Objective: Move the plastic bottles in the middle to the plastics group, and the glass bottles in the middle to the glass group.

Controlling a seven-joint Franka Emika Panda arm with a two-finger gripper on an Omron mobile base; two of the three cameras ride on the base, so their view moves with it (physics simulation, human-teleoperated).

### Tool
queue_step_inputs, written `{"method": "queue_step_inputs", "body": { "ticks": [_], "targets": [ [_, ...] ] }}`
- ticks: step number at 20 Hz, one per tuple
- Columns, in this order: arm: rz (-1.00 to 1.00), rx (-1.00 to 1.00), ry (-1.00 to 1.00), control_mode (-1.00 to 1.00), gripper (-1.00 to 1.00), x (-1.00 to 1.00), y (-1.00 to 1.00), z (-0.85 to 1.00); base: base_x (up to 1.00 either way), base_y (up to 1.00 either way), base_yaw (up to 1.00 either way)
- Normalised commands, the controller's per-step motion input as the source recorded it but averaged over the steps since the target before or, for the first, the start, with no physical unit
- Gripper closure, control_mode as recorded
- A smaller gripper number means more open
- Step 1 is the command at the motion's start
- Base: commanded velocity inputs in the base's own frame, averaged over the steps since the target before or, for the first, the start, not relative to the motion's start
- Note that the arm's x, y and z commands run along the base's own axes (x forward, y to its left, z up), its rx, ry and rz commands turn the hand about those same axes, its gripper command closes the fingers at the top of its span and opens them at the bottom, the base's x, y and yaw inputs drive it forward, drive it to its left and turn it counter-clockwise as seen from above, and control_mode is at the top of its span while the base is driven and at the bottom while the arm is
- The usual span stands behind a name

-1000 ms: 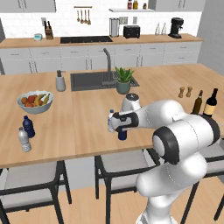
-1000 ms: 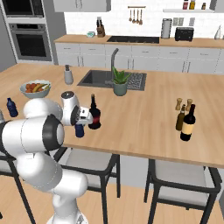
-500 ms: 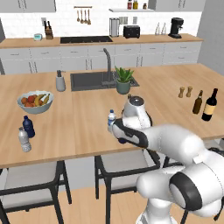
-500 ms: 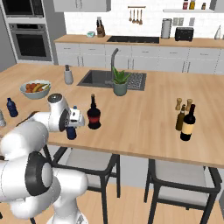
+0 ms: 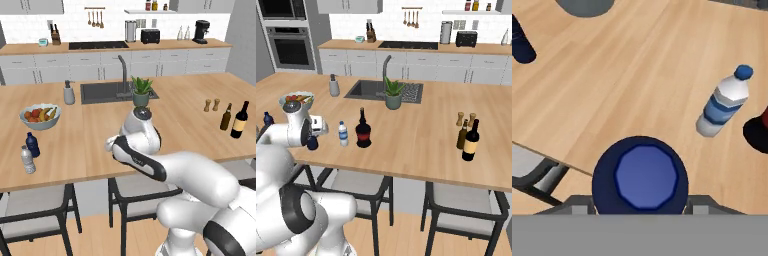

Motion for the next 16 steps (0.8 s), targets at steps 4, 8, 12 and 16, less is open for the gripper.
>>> {"method": "queue_step_inputs", "body": {
  "ticks": [4,8,12,16],
  "targets": [
    [0.25,0.0,0.11,-1.0,1.0,0.0,1.0,0.17,0.0,0.0,0.0],
    [0.22,-0.01,0.1,-1.0,1.0,0.0,0.99,0.0,0.0,0.0,0.0],
    [0.15,-0.05,0.07,-1.0,1.0,0.02,0.91,0.0,0.0,0.0,0.0],
    [0.11,-0.07,0.02,-1.0,1.0,0.17,0.82,0.0,0.0,0.0,0.0]
  ]
}}
